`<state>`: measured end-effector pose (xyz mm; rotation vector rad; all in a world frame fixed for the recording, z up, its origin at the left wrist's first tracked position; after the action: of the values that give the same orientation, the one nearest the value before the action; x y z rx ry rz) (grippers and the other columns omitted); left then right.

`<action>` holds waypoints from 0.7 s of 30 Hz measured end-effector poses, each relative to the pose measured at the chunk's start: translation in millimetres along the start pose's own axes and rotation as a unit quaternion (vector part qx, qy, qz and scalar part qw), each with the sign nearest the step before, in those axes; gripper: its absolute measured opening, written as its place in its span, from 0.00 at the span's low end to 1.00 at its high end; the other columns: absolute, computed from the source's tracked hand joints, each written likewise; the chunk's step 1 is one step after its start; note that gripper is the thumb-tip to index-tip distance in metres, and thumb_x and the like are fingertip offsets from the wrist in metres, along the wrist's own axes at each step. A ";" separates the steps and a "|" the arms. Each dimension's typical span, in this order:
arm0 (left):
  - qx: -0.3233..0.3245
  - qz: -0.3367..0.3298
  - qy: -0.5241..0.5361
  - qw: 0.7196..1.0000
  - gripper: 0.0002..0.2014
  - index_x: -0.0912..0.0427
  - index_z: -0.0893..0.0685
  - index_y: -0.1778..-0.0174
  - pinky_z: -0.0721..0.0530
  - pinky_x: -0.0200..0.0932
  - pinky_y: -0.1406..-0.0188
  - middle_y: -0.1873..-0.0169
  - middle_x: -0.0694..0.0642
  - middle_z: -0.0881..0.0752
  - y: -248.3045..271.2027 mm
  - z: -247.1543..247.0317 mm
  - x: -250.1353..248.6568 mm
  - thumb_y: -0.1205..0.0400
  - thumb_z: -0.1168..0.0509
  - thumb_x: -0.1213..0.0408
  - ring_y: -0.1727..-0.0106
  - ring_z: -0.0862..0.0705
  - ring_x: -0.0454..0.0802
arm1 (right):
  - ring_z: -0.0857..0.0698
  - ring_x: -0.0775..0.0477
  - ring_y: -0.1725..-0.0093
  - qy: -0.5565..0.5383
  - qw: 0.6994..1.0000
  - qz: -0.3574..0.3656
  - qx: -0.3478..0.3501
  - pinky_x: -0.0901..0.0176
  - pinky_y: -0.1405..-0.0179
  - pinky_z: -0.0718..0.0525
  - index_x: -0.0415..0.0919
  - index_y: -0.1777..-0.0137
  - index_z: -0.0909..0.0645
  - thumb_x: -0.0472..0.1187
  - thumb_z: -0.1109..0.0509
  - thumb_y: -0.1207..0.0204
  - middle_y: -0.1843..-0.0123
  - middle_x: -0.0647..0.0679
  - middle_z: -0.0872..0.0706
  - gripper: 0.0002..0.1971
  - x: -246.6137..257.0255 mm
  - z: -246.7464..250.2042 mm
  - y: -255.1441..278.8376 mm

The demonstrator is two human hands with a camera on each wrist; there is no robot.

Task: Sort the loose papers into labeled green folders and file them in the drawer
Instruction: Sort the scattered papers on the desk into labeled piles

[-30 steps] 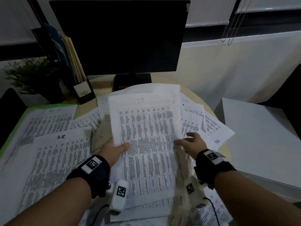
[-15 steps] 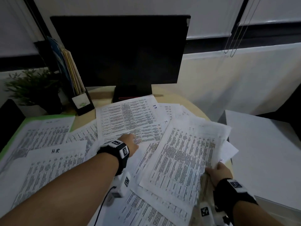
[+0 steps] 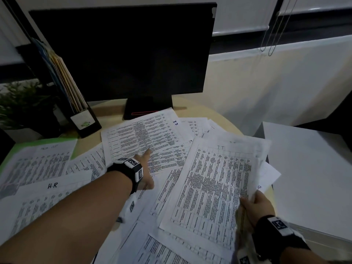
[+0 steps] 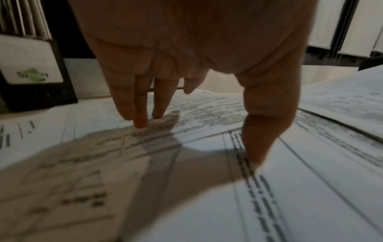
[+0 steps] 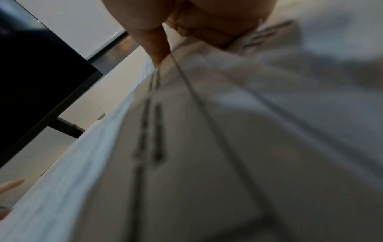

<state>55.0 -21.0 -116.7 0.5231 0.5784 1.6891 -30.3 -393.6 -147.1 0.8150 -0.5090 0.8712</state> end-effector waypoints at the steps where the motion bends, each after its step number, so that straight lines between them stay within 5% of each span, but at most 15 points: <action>1: -0.017 0.003 -0.011 1.000 0.65 0.46 0.67 0.18 0.18 0.60 0.39 0.23 0.66 0.32 0.6 3.8 0.1 0.39 0.23 0.48 0.30 0.24 0.66 | 0.22 0.42 0.55 0.001 1.000 -0.005 -0.003 0.58 0.52 0.27 0.38 0.51 0.24 0.35 0.29 0.24 0.48 0.35 0.15 0.07 -0.1 -0.6 -1.1; 3: -0.081 0.005 -0.025 0.996 0.58 0.53 0.55 0.17 0.17 0.50 0.44 0.35 0.63 0.20 0.0 5.0 -0.5 0.35 0.24 0.51 0.40 0.17 0.61 | 0.21 0.40 0.54 0.003 1.000 -0.020 -0.007 0.56 0.50 0.25 0.36 0.48 0.22 0.36 0.29 0.23 0.44 0.33 0.15 0.07 1.2 -2.2 -2.1; 7: -0.105 0.002 -0.075 0.992 0.34 0.57 0.26 0.30 0.18 0.45 0.45 0.38 0.57 0.21 8.1 3.3 -4.8 0.31 0.27 0.49 0.42 0.17 0.55 | 0.24 0.40 0.56 0.005 0.999 -0.048 -0.003 0.56 0.52 0.26 0.30 0.41 0.23 0.37 0.31 0.22 0.44 0.32 0.16 0.14 2.6 -4.5 -3.6; 11: -0.062 0.025 -0.036 0.997 0.37 0.56 0.30 0.31 0.17 0.59 0.43 0.31 0.60 0.32 11.6 1.4 -1.0 0.38 0.31 0.51 0.39 0.19 0.62 | 0.21 0.40 0.57 -0.005 0.999 -0.052 -0.009 0.55 0.55 0.24 0.34 0.51 0.25 0.36 0.31 0.23 0.53 0.37 0.18 0.07 -0.5 -4.1 -3.9; 15: -0.078 0.020 -0.021 0.996 0.34 0.58 0.30 0.31 0.19 0.61 0.39 0.35 0.60 0.28 9.4 5.9 -3.9 0.33 0.29 0.54 0.36 0.21 0.61 | 0.20 0.39 0.57 -0.022 0.998 -0.050 -0.015 0.54 0.53 0.23 0.36 0.53 0.24 0.35 0.30 0.24 0.55 0.40 0.19 0.06 -0.8 -3.3 -2.9; 19: -0.076 0.036 -0.028 0.996 0.32 0.57 0.31 0.28 0.20 0.56 0.36 0.33 0.61 0.26 -4.9 4.0 -0.8 0.29 0.31 0.59 0.34 0.22 0.61 | 0.22 0.41 0.57 -0.019 0.999 -0.044 -0.007 0.57 0.52 0.27 0.41 0.64 0.27 0.35 0.29 0.25 0.57 0.40 0.19 0.10 -2.1 -3.2 -6.2; 21: -0.087 0.026 -0.039 0.995 0.27 0.61 0.30 0.28 0.21 0.46 0.37 0.33 0.61 0.23 -7.8 8.0 -2.5 0.23 0.32 0.61 0.35 0.21 0.57 | 0.23 0.42 0.58 -0.017 0.999 -0.044 -0.001 0.58 0.52 0.27 0.38 0.61 0.26 0.36 0.29 0.24 0.57 0.40 0.20 0.08 -1.6 -3.6 -6.4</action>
<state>66.4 -21.5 -115.5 0.4802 0.3597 1.7410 -25.6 -393.9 -153.0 0.8442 -0.5000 0.7776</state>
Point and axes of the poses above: each hand's wrist, its own y-axis away from the middle knuckle, its own z-axis out of the back of the hand, x = y × z, the point moved 5 cm from there along -y, towards the middle knuckle
